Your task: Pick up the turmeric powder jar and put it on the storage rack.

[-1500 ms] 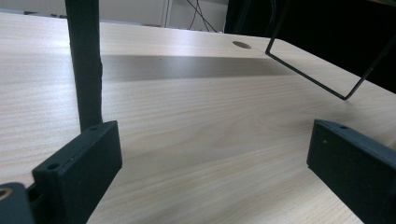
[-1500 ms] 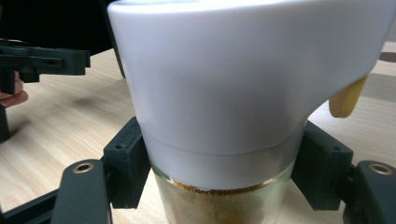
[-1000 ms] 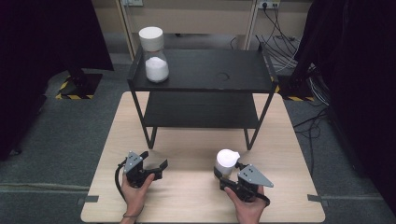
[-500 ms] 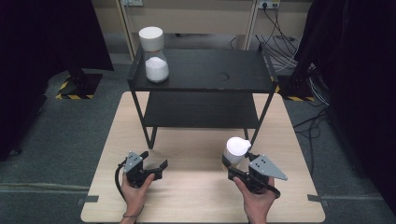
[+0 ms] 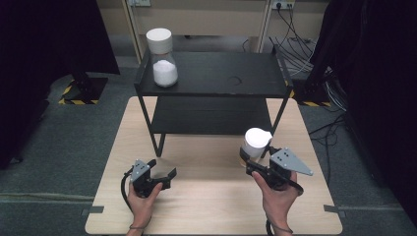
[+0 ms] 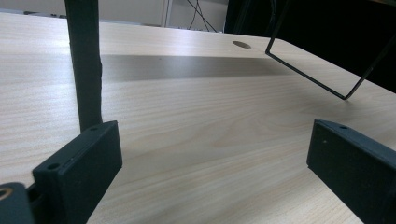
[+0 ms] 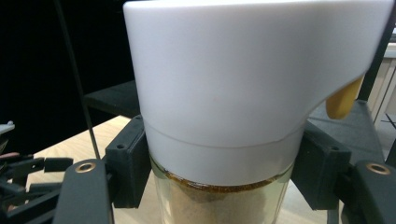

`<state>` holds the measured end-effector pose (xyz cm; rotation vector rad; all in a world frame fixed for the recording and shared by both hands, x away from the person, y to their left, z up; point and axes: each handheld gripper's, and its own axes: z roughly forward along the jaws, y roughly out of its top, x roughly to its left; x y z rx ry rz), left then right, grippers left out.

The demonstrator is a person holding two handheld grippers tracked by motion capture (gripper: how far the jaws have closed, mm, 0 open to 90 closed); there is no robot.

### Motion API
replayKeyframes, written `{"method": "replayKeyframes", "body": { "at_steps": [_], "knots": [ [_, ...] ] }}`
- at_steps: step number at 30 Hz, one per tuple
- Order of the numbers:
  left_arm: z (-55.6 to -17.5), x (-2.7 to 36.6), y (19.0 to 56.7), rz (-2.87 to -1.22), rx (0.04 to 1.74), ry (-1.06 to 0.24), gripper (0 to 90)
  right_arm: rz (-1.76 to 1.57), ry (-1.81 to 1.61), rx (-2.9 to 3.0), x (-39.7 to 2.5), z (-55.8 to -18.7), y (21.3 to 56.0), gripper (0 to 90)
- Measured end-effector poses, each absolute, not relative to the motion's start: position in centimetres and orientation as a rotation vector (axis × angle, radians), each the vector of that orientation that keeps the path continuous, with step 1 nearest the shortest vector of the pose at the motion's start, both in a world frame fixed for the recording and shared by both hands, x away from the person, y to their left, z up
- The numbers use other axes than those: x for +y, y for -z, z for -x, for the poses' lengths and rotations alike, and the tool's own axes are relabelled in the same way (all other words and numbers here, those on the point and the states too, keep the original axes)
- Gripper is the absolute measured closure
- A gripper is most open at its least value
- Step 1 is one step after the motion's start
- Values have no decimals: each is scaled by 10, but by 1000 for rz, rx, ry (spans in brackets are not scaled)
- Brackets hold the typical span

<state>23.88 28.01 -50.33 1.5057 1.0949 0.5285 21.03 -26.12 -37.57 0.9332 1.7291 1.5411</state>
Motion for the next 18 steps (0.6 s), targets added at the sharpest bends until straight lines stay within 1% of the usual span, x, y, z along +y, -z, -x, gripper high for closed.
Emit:
{"method": "replayKeyframes", "body": {
  "at_steps": [18],
  "knots": [
    [-239, 282, 504, -1496, 1098, -517, 25, -886, -1572, 1677, -258, -220, 339, 309]
  ]
}}
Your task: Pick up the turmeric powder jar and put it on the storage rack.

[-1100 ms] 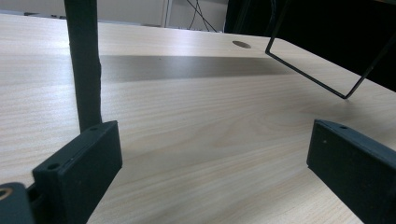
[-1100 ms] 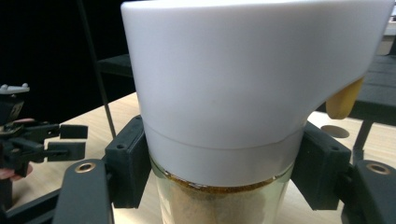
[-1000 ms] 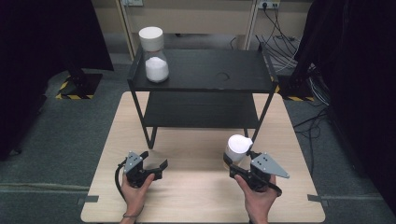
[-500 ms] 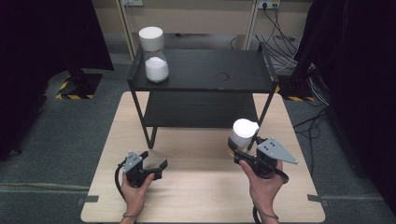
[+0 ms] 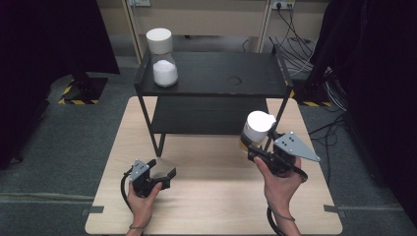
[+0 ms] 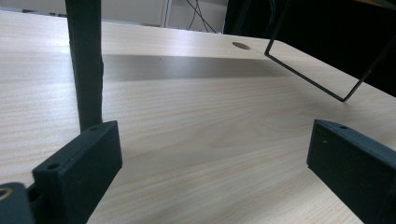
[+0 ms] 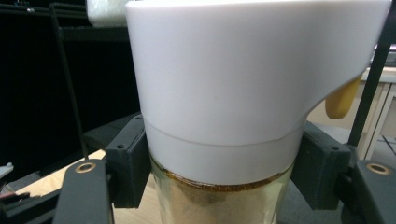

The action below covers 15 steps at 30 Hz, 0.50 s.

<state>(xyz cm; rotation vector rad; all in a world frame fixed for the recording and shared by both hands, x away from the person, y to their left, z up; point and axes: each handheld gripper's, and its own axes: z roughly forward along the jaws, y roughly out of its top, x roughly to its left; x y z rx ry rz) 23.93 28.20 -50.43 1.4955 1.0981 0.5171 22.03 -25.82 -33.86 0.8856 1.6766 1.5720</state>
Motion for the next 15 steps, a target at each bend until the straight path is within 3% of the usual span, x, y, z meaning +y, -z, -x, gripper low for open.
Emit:
{"method": "replayKeyframes", "body": {
  "at_steps": [15],
  "knots": [
    [-239, 283, 504, -1495, 1098, -513, 25, -879, -1572, 1659, -261, -229, 309, 310]
  ]
}}
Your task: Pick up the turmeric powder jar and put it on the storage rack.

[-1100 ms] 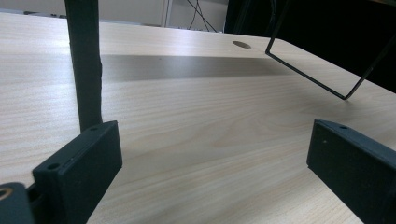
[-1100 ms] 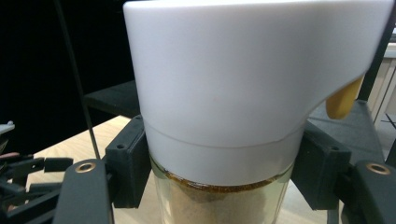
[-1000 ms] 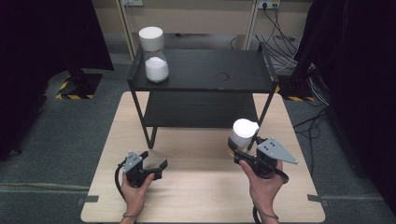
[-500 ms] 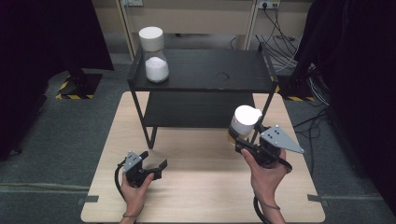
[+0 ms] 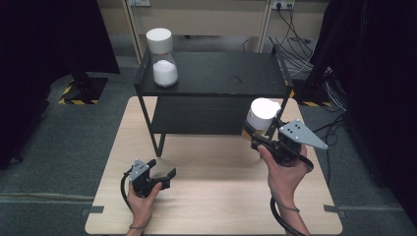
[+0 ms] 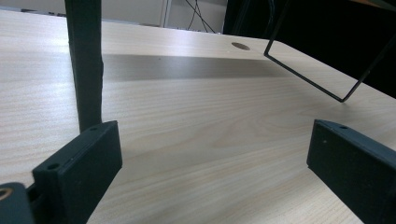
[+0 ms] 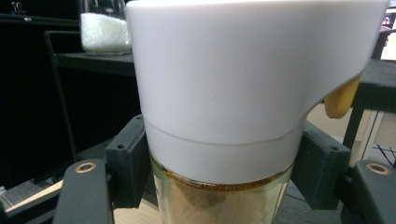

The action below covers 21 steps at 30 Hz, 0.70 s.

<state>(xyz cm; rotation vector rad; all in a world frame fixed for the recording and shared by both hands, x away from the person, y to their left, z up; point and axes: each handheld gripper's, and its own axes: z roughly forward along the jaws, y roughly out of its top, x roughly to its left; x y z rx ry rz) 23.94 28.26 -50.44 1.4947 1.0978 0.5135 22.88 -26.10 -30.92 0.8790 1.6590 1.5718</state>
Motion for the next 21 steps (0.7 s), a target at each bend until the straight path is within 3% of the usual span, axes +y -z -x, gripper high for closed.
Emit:
{"method": "replayKeyframes", "body": {
  "at_steps": [21],
  "knots": [
    [-240, 282, 504, -1499, 1097, -514, 25, -879, -1571, 1657, -262, -243, 272, 310]
  ]
}}
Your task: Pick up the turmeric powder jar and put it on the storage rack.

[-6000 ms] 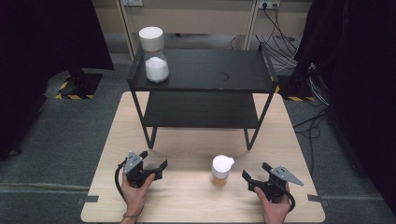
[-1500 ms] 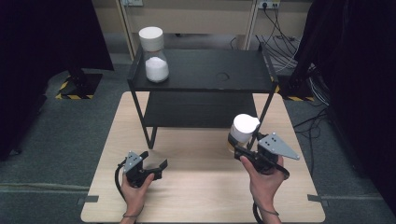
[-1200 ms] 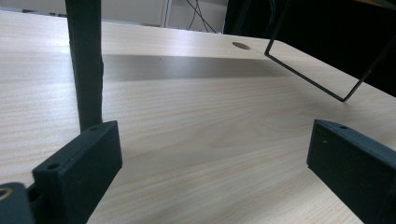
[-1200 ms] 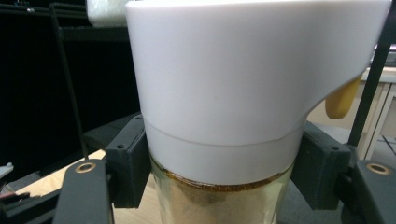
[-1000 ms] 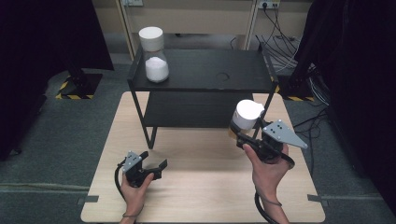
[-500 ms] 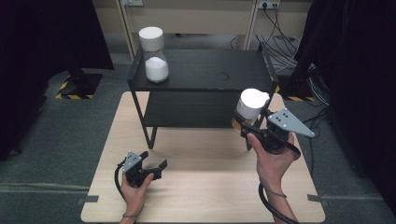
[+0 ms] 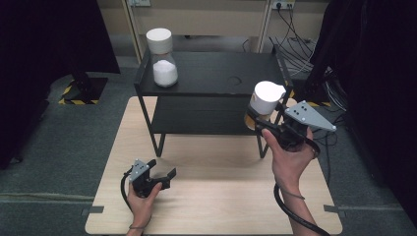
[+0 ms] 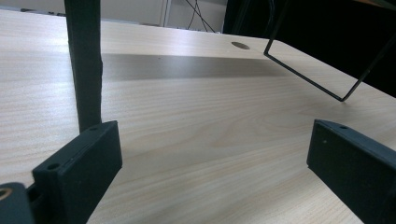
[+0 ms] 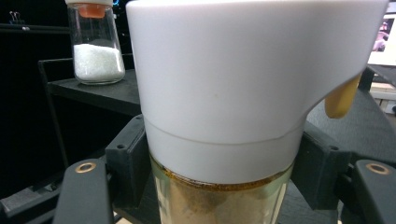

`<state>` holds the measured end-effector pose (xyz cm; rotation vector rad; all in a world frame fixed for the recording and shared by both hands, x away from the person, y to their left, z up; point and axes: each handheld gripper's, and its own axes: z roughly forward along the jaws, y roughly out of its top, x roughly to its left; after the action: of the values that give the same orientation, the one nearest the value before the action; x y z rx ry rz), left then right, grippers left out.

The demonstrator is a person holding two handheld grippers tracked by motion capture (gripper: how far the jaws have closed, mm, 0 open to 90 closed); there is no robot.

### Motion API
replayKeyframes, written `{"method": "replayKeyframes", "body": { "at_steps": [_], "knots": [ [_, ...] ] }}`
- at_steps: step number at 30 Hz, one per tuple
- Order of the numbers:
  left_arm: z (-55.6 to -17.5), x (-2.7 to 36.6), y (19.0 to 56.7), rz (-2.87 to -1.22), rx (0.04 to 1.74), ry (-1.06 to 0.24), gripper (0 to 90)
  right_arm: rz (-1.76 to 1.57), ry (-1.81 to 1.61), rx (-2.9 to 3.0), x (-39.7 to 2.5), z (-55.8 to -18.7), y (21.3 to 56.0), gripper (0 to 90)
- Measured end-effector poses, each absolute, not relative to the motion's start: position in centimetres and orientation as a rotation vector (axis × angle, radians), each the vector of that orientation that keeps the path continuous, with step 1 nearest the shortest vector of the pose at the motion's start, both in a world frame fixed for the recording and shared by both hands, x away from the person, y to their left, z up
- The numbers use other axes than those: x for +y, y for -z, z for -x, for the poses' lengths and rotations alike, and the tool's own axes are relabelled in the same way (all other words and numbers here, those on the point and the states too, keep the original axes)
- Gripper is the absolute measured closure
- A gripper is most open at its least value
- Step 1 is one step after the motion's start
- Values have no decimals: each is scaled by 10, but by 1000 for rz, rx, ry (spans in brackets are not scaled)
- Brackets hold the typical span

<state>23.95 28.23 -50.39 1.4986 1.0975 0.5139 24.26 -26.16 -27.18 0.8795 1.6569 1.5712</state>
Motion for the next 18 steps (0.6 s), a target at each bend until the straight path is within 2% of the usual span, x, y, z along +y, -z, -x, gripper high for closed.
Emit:
{"method": "replayKeyframes", "body": {
  "at_steps": [18],
  "knots": [
    [-240, 282, 504, -1501, 1098, -514, 25, -877, -1589, 1643, -260, -251, 241, 310]
  ]
}}
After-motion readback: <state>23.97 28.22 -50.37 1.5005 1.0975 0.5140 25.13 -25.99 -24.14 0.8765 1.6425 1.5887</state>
